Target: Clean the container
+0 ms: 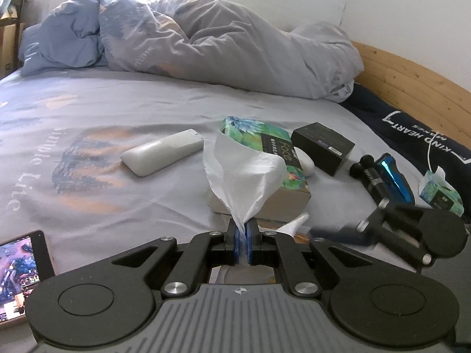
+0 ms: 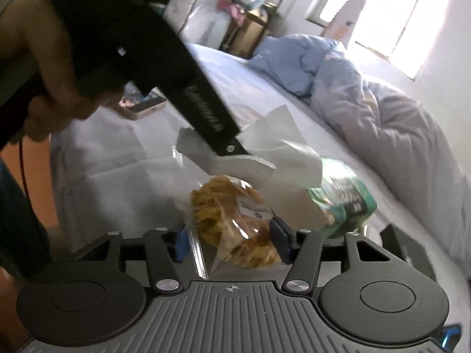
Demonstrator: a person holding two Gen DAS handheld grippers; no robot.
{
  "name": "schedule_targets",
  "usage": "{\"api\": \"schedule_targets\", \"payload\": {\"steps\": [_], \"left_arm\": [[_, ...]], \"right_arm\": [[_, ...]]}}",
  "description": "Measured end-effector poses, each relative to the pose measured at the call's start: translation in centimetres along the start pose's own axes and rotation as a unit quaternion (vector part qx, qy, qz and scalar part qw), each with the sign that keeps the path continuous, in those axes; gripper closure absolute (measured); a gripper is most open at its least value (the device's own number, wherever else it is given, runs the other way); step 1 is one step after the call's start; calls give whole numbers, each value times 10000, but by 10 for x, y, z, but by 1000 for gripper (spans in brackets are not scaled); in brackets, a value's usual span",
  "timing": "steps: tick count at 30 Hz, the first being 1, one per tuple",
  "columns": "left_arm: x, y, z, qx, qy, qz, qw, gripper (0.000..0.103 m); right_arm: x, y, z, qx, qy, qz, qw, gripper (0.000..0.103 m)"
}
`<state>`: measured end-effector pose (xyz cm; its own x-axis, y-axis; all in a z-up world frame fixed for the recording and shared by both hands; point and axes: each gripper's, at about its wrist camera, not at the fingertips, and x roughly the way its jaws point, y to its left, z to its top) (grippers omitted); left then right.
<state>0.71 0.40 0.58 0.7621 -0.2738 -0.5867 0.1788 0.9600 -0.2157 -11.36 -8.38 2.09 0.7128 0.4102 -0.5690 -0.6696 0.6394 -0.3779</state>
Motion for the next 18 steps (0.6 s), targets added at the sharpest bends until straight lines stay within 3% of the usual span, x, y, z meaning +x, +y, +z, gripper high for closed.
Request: {"api": "schedule_targets", "payload": {"steps": [15, 18], "left_arm": [[-5, 13, 0, -53, 5, -23, 10000, 94], [-9, 16, 0, -45, -41, -16, 10000, 94]], "right_arm": [[23, 24, 12, -619, 79, -150, 9979, 51], [24, 13, 17, -148, 40, 14, 9999, 51]]}}
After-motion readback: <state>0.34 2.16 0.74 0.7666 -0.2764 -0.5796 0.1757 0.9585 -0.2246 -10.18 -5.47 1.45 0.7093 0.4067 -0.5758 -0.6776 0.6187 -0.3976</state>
